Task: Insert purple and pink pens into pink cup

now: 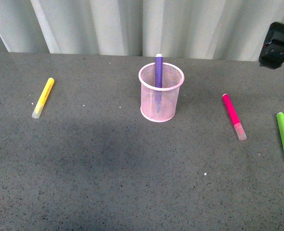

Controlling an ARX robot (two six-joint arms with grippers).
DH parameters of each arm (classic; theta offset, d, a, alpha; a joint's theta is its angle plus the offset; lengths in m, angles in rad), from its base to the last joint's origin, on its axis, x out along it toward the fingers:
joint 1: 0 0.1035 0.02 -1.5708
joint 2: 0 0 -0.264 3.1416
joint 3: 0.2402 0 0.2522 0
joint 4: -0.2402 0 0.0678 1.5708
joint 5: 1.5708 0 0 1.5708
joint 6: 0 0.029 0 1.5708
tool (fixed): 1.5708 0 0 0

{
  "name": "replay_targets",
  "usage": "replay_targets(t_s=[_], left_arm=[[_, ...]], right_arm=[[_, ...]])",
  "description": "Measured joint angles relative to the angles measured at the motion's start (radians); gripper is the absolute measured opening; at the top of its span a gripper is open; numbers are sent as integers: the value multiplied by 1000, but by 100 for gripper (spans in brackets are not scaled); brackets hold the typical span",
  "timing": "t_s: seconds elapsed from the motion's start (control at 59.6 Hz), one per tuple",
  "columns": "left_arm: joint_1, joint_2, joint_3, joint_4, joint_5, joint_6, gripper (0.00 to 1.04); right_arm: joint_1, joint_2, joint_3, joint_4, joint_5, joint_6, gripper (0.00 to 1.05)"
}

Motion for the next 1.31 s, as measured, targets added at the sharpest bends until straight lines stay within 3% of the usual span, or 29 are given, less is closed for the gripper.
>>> replay_targets(t_s=[0.319, 1.308], left_arm=[[0, 0, 0, 0, 0, 0, 98], [0, 0, 0, 0, 0, 0, 98]], right_arm=[[84, 169, 27, 25, 26, -77, 98], [31, 422, 267, 0, -25, -101, 98]])
